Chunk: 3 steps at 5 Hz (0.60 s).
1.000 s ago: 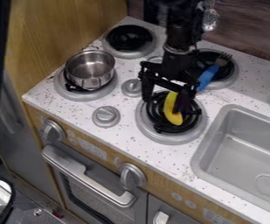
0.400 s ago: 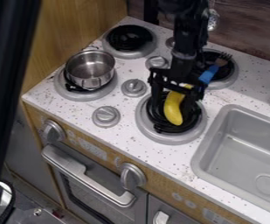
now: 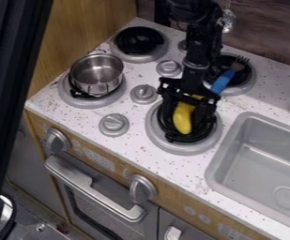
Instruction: Take banana to the between the two burner
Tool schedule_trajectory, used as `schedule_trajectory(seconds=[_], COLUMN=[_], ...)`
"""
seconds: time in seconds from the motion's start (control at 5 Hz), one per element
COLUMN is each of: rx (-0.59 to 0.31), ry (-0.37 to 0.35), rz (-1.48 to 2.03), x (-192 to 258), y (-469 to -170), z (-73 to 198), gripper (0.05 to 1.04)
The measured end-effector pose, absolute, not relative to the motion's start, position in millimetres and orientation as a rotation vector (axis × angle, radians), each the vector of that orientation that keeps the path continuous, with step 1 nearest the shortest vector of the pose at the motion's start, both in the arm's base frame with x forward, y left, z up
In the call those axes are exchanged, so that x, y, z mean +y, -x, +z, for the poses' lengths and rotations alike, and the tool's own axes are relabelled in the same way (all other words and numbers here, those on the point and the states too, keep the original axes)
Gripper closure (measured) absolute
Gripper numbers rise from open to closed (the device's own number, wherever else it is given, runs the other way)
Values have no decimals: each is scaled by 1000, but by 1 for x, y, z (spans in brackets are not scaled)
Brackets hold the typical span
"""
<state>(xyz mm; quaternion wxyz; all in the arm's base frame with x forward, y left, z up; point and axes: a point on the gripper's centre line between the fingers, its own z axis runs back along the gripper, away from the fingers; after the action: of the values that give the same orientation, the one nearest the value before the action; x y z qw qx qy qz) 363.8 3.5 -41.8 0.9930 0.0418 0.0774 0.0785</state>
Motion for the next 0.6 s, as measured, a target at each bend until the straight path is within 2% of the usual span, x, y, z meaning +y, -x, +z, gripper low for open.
schedule_trajectory(seconds=[0.2, 0.4, 0.6], rx=[69, 14, 19], ry=[-102, -121, -127], rz=[137, 159, 226], x=[12, 29, 62], y=[-375, -395, -412], z=[-21, 1, -5], gripper=[531, 532, 532])
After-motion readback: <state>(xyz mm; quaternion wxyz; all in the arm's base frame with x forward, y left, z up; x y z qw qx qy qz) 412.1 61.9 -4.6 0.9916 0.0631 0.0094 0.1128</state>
